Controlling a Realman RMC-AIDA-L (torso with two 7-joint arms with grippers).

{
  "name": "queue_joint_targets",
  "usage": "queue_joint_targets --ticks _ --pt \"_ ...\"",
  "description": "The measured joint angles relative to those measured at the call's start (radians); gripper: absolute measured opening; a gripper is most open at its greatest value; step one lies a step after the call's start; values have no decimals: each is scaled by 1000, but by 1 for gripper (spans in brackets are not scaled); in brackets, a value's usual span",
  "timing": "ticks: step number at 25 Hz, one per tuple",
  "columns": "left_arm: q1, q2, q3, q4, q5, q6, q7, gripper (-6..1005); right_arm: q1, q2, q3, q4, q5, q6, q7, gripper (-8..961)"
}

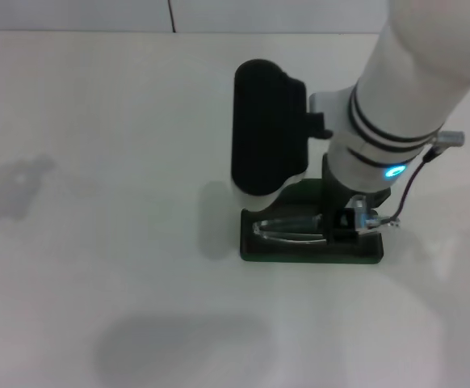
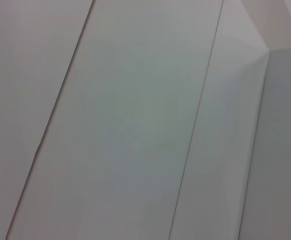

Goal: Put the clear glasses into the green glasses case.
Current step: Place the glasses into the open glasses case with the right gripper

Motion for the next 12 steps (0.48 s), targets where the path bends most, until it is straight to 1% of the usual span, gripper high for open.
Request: queue_joint_targets --ticks 4,12 --pt "1 -1 2 -2 2 0 14 92 6 0 -45 6 -30 41 56 138" --pt "-3 -4 1 -3 8 0 18 92 7 0 -81 18 -44 65 84 140"
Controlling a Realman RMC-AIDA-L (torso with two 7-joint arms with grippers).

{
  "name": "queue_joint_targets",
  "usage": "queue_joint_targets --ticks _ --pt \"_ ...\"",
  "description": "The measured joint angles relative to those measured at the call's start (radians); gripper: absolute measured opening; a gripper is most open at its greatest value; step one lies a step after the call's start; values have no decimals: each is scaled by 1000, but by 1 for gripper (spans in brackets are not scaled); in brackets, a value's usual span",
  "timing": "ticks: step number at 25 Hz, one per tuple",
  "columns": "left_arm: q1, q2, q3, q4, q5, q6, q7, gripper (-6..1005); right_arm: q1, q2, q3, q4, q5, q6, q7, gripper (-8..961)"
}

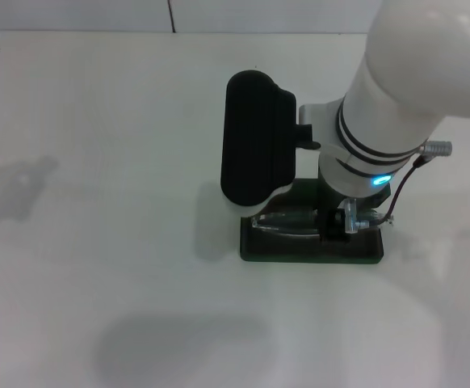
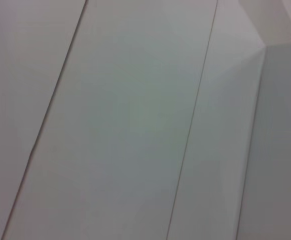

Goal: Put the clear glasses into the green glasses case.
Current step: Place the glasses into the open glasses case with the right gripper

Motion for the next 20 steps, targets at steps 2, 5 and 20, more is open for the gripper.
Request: queue_joint_targets --ticks 2,5,20 --pt "-1 -4 0 0 4 0 2 92 -1 0 -10 2 -2 8 0 140" --pt "-2 -6 0 0 5 0 7 93 -4 0 -24 9 -15 28 0 141" --pt "4 -11 0 0 5 2 14 93 -4 0 -73 34 -31 74 1 143"
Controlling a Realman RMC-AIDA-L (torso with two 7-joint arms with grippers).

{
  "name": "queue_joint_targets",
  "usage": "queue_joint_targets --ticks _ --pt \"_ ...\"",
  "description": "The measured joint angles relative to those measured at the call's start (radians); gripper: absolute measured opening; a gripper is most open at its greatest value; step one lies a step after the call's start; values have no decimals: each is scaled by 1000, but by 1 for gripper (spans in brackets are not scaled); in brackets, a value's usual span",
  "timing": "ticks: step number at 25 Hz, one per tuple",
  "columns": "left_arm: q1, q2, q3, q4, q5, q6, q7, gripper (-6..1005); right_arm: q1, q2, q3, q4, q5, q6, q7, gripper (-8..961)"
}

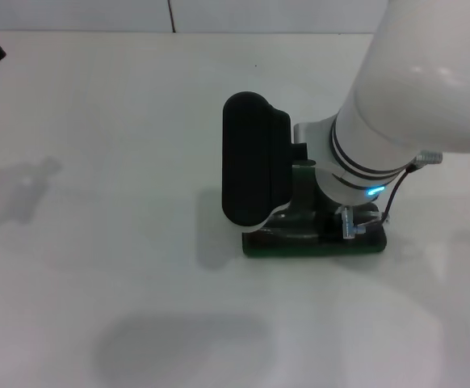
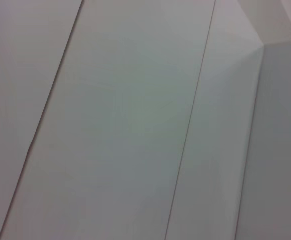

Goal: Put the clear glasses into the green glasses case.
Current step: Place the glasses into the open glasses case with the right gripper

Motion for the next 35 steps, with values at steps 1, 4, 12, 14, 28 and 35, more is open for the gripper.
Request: queue_joint_targets --ticks 1,4,12,14,28,35 --pt "0 0 0 0 0 0 0 93 0 0 -1 0 0 0 0 144" --pt "2 -1 0 0 0 0 0 94 -1 0 -1 -6 -9 1 0 144" --pt "5 -1 0 0 0 0 1 94 -2 0 -1 -13 -24 3 0 145" --pt "5 -1 0 0 0 0 1 94 0 0 -1 -11 -26 4 0 146" --pt "5 -1 0 0 0 0 1 95 -3 0 -17 -15 -39 10 0 148" --pt "5 -1 -1 0 0 2 1 95 -3 0 -23 -18 -39 8 0 150"
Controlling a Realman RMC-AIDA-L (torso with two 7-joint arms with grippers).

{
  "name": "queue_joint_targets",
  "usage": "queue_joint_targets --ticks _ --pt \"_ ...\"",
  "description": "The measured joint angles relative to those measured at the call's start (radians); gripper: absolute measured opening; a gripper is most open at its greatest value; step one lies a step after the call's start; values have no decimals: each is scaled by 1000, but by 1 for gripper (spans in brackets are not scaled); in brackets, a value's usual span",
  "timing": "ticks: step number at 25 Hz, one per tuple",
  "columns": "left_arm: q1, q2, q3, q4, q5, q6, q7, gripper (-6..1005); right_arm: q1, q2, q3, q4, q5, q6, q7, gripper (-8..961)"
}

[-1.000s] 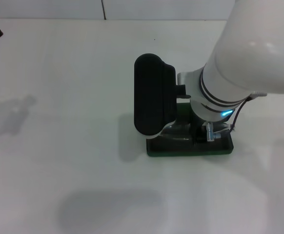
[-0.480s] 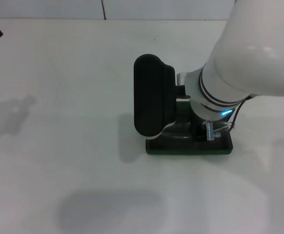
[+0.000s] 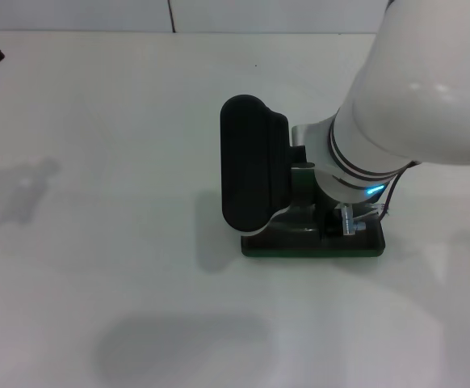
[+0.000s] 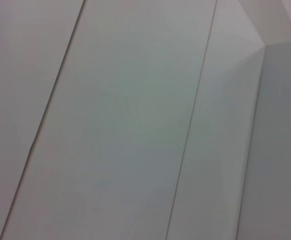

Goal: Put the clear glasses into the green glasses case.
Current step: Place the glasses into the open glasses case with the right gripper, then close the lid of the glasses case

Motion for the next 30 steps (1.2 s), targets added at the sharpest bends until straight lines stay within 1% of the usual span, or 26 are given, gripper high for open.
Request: queue_joint_targets --ticks 14,25,30 --pt "3 -1 1 0 0 0 0 96 -3 0 -2 -10 1 -4 2 157" --pt "10 -1 -1 0 0 4 0 97 -10 0 -14 -73 1 -30 22 167" --pt "16 -1 1 1 0 5 0 97 -46 0 -11 -139 -1 -39 23 172"
